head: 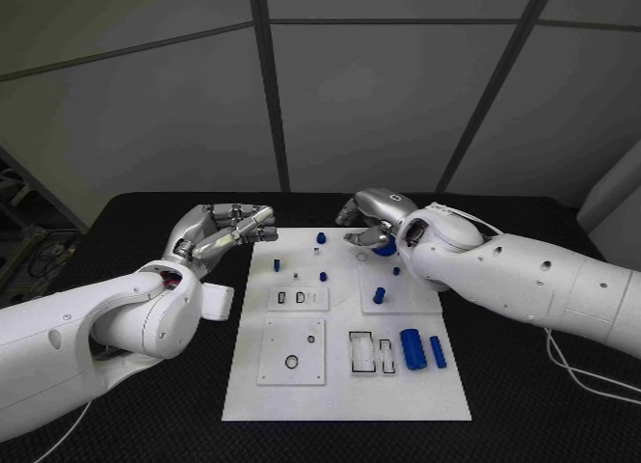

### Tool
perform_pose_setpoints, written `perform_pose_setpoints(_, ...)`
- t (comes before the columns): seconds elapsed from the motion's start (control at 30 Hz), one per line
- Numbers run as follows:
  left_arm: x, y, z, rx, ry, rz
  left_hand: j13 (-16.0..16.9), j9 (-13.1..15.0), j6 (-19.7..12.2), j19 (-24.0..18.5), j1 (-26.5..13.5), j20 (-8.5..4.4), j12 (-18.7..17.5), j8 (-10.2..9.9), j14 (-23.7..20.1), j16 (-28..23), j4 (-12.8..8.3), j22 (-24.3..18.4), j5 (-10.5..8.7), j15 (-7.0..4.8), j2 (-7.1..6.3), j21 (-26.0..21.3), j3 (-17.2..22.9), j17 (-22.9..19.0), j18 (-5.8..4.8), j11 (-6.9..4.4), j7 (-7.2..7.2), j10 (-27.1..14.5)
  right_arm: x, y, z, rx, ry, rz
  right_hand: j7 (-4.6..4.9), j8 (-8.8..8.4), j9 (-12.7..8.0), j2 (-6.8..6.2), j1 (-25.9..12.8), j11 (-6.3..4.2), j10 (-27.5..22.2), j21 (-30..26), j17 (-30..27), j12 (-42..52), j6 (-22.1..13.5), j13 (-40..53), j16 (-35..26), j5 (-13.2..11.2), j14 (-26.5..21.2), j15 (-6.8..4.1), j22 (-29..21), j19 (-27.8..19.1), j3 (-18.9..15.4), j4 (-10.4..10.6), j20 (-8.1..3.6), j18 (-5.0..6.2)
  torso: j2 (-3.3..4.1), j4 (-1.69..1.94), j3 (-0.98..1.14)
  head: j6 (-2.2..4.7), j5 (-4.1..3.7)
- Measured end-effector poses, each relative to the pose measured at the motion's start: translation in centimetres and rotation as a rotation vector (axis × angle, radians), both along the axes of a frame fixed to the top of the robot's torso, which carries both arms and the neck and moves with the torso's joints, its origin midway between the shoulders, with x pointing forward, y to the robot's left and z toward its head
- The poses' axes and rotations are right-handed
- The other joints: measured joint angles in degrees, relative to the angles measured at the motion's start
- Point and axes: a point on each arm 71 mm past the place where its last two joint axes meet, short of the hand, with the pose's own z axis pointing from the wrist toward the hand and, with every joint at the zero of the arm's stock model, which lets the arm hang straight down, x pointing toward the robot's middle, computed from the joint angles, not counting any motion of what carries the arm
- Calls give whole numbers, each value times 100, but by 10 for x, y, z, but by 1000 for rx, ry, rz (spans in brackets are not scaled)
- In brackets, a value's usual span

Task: Assemble the parts on the task board

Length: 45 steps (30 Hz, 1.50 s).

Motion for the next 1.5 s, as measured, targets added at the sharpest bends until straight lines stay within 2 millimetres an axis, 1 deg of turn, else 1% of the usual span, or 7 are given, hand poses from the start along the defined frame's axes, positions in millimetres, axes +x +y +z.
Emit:
perform_pose_setpoints(0.07,0,1,0,1,0,1,0,0,0,0,0,0,0,0,0,0,0,0,0,0,0,0,0,0,0,0,0,0,-2,-15,3,11,9,-20,4,63,32,32,-47,-84,553,187,262,290,128,103,120,89,-13,-38,365,273,-51,51,-49,0,-8,-14,2,7,0)
perform_pose_setpoints(0.17,0,2,0,2,1,2,0,0,0,0,0,0,0,0,0,0,0,0,0,0,0,0,0,0,0,0,0,0,-6,-38,6,16,38,-58,-79,78,46,-166,-243,-278,1461,466,689,849,199,397,338,559,-3,-215,877,641,-277,129,-164,-8,-19,-43,7,17,-5)
perform_pose_setpoints(0.2,0,2,0,2,2,2,0,0,0,0,0,0,0,0,0,0,0,0,0,0,0,0,0,0,-1,0,0,0,-6,-45,5,14,50,-71,-129,83,56,-237,-314,-342,1662,540,770,1064,190,551,407,689,-1,-273,1015,742,-402,168,-220,-97,-22,-56,9,20,-6)
perform_pose_setpoints(0.33,1,3,0,2,3,1,0,0,0,0,0,0,0,0,0,0,0,1,0,0,0,0,0,0,0,0,0,0,-7,-65,3,4,109,-119,-236,183,98,-314,-361,-444,1776,747,821,2690,100,2138,691,818,1,-332,1417,1026,-943,375,-330,-184,-27,-85,17,31,-13)
perform_pose_setpoints(0.43,1,3,-1,2,4,0,0,0,0,0,0,0,0,0,0,0,0,1,0,0,0,0,0,0,0,0,0,0,-7,-70,0,-3,147,-137,-176,281,151,-235,-211,-407,1483,835,821,4650,-29,4240,831,853,0,-332,1603,1140,-1326,634,-314,-182,-29,-89,18,39,-34)
perform_pose_setpoints(0.6,2,2,-1,1,5,-3,0,0,0,0,0,0,0,0,0,0,0,1,0,0,0,0,0,0,-1,0,0,0,-3,-75,-4,-13,196,-168,-118,445,210,-113,-113,-308,1583,900,820,5979,-235,5746,913,853,0,-287,1793,1220,-1632,940,-234,-182,-24,-82,16,40,-59)
perform_pose_setpoints(1.5,4,2,-2,2,13,-7,0,-5,0,0,0,0,-28,-25,0,0,-16,-3,0,0,0,0,-16,0,0,20,0,-20,14,-71,-15,-22,274,-262,-35,572,246,-83,115,-238,1697,990,819,6476,-559,6384,977,852,0,-205,1942,1280,-1844,1280,-174,-272,-22,-64,13,-12,-57)
